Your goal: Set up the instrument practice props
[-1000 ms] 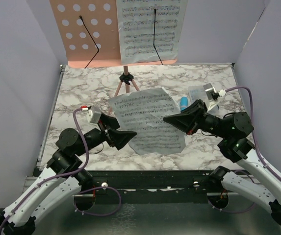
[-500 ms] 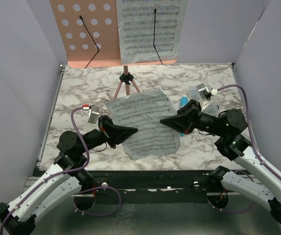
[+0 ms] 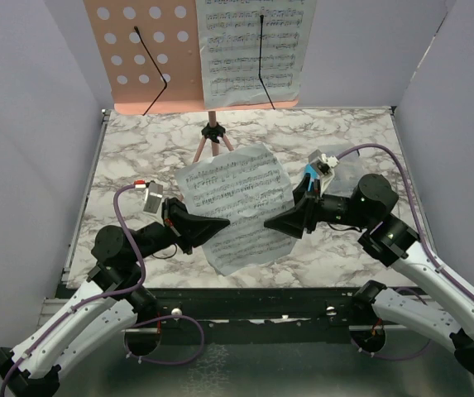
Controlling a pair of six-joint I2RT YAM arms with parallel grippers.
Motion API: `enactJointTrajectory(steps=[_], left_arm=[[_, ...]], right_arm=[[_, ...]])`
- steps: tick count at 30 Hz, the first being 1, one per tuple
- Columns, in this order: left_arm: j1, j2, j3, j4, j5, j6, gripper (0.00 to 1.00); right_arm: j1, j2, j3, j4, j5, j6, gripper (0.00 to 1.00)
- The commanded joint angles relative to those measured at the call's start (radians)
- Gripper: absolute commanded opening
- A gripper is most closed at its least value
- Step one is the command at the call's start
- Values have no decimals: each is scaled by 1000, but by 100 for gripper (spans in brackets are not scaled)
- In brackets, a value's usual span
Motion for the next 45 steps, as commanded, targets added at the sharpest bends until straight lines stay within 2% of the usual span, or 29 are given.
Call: enactJointTrajectory(steps=[1, 4, 11, 14, 16, 17, 18, 19, 24, 27, 33, 37, 45], left_arm=[[-2, 12, 9, -15, 46, -1, 0], [-2, 16, 6, -16, 55, -3, 0], [-2, 11, -1, -36, 51, 0, 0], [-2, 6, -1, -46, 41, 13, 0], [-2, 5, -1, -56, 31, 21, 0], [-2, 3, 0, -62, 24, 25, 0], [-2, 2, 1, -68, 17, 29, 2], [-2, -2, 1, -77, 4, 34, 9], [-2, -30, 14, -127, -72, 103, 61], [-2, -42, 39, -193, -125, 173, 79], [-2, -11, 132, -326, -282, 284, 88], [-2, 56, 263, -444, -442, 359, 89], [-2, 215, 530, -564, -616, 505, 89]], right_arm=[[4, 52, 46, -7, -155, -27, 52], [4, 65, 51, 43, -184, -14, 38], [4, 66, 53, 109, -241, 16, 35], [5, 65, 51, 106, -244, 8, 19], [4, 63, 47, 95, -233, 1, 3], [4, 62, 47, 88, -227, -3, 1], [4, 60, 46, 84, -222, -7, 0], [5, 58, 46, 79, -217, -10, 0], [4, 41, 59, 40, -147, -36, 0], [5, 37, 88, 9, -92, -48, 0], [4, 61, 181, -24, -51, -61, 0], [4, 79, 257, -40, 6, -85, 0], [4, 127, 450, -56, 123, -156, 0]])
